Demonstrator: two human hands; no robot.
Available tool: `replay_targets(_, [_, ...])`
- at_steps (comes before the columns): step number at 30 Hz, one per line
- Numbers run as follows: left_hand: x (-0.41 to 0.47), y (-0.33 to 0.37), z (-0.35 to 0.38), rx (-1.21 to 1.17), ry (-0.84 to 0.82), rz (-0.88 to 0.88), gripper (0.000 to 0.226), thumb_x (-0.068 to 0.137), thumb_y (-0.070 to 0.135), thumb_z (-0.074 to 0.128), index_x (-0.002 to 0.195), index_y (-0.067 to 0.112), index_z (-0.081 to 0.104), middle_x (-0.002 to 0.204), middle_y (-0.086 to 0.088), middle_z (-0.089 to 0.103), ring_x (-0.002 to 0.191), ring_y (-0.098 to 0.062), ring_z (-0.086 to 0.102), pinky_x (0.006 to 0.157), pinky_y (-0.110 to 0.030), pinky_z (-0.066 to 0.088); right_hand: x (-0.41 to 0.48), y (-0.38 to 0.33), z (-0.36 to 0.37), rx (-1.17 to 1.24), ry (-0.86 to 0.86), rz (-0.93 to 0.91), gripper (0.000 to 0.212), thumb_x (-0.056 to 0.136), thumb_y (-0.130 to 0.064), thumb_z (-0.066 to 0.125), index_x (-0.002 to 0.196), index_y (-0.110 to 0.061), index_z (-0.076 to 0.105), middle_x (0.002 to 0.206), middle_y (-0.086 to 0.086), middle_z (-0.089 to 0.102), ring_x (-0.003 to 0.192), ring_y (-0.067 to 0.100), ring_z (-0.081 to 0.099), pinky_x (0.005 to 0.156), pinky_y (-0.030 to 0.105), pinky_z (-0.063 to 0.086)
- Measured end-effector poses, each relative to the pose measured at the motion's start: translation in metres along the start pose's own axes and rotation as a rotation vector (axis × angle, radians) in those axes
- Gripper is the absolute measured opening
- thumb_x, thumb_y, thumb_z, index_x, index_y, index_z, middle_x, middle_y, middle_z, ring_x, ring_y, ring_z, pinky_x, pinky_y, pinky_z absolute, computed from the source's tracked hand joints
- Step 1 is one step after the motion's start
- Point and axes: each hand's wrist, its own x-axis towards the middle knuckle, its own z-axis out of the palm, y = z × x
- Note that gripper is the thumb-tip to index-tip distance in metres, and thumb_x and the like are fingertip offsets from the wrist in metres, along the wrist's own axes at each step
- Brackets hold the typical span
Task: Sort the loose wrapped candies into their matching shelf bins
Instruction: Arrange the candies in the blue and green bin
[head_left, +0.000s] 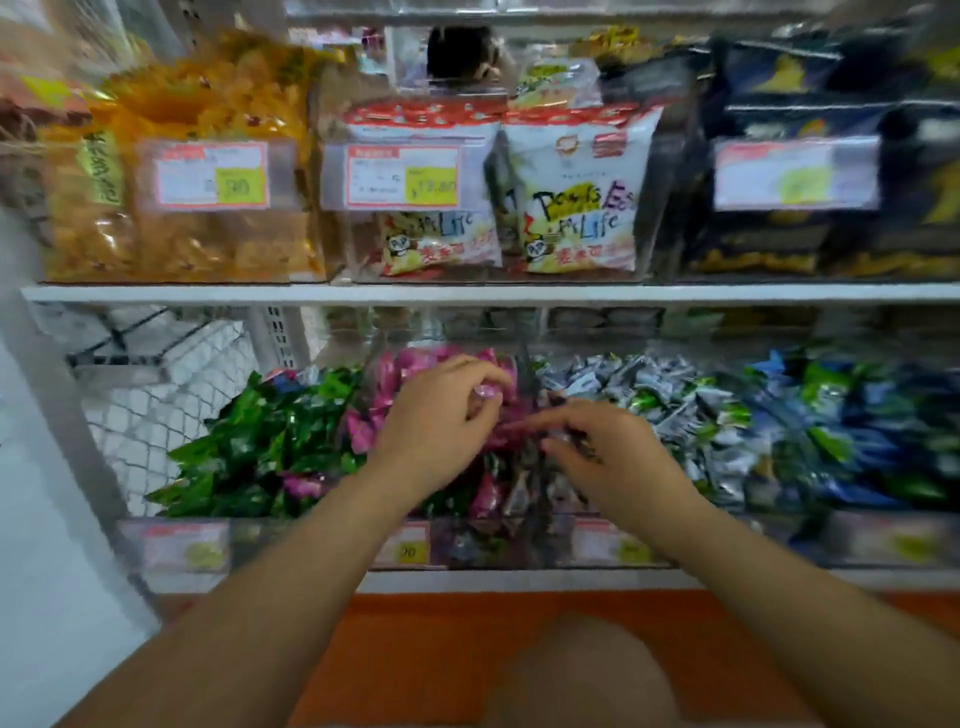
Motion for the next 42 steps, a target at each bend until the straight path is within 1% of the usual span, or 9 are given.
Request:
replay_targets(4, [0.024,0.059,0.051,-0.060,-0.126,0.078,0.021,0.096,0.021,0.052,0.113,0.023,0.064,0.108,0.006,0.059,0.102,-0.013,0.055,0.085,-0.024,0.043,-0.049,0.061,-0.043,-0.021,0.127,0.149,0.027,0.096,-0.022,0.054,0.122,-0.027,0.062,0.125,-0.008,0.060,0.101,0.008,0.058,0.081,0.011,0.046])
replay_targets(9, [0.050,0.129,0.114,-0.099,-0.251,0.184,0.022,0.097,0.024,0.050,0.115,0.025,0.062,0.113,0.009,0.059,0.102,-0.008,0.054,0.089,-0.024,0.044,-0.100,0.137,-0.100,-0.054,0.312,0.314,0.023,0.096,-0.017,0.055,0.116,-0.019,0.065,0.115,-0.003,0.065,0.077,0.001,0.057,0.067,0.003,0.041])
replay_targets(11, [0.060,0.156,0.138,-0.103,-0.279,0.234,0.021,0.097,0.023,0.049,0.113,0.026,0.063,0.109,0.011,0.059,0.100,-0.008,0.055,0.087,-0.024,0.045,-0.118,0.167,-0.118,-0.031,0.403,0.391,0.022,0.096,-0.016,0.055,0.115,-0.016,0.066,0.115,-0.002,0.065,0.087,0.008,0.059,0.078,0.009,0.044])
replay_targets(18, [0.104,0.233,0.218,-0.187,-0.412,0.351,0.021,0.097,0.021,0.050,0.115,0.022,0.062,0.117,0.008,0.060,0.104,-0.004,0.053,0.090,-0.021,0.041,-0.160,0.257,-0.171,-0.009,0.723,0.633,0.023,0.093,-0.012,0.055,0.114,-0.014,0.066,0.104,0.005,0.068,0.084,0.021,0.062,0.070,0.030,0.048])
replay_targets(22, [0.130,0.268,0.257,-0.226,-0.617,0.356,0.029,0.097,0.023,0.053,0.126,0.024,0.055,0.133,0.006,0.053,0.118,-0.007,0.049,0.096,-0.021,0.039,-0.173,0.292,-0.181,0.071,0.751,0.731,0.028,0.092,-0.007,0.052,0.117,-0.014,0.065,0.113,0.005,0.066,0.100,0.020,0.061,0.078,0.025,0.043])
replay_targets(26, [0.143,0.290,0.287,-0.131,-0.817,0.372,0.042,0.094,0.029,0.057,0.134,0.022,0.049,0.139,0.005,0.048,0.120,-0.007,0.047,0.087,-0.017,0.036,-0.180,0.306,-0.180,0.134,0.680,0.753,0.028,0.094,-0.006,0.051,0.117,-0.016,0.065,0.108,0.005,0.068,0.089,0.021,0.065,0.067,0.027,0.049])
replay_targets(35, [0.148,0.290,0.301,-0.175,-0.705,0.274,0.033,0.091,0.022,0.062,0.124,0.023,0.056,0.116,-0.002,0.056,0.094,-0.014,0.052,0.083,-0.028,0.044,-0.191,0.303,-0.184,0.166,0.626,0.733,0.027,0.096,-0.010,0.051,0.117,-0.019,0.064,0.109,-0.006,0.062,0.096,0.008,0.057,0.065,0.005,0.037])
replay_targets(40, [0.167,0.253,0.271,-0.130,-0.540,0.168,0.034,0.096,0.025,0.055,0.130,0.026,0.054,0.139,0.000,0.049,0.119,-0.020,0.051,0.091,-0.034,0.045,-0.190,0.301,-0.187,0.196,0.615,0.731,0.026,0.096,-0.013,0.051,0.118,-0.021,0.063,0.110,-0.006,0.061,0.098,0.009,0.057,0.066,0.010,0.038])
replay_targets(42, [0.174,0.238,0.266,-0.015,-0.556,0.142,0.034,0.096,0.020,0.055,0.130,0.023,0.055,0.141,-0.002,0.048,0.114,-0.022,0.055,0.092,-0.036,0.047,-0.187,0.299,-0.189,0.215,0.620,0.719,0.025,0.096,-0.013,0.052,0.118,-0.019,0.063,0.109,-0.004,0.061,0.098,0.009,0.055,0.071,0.018,0.038])
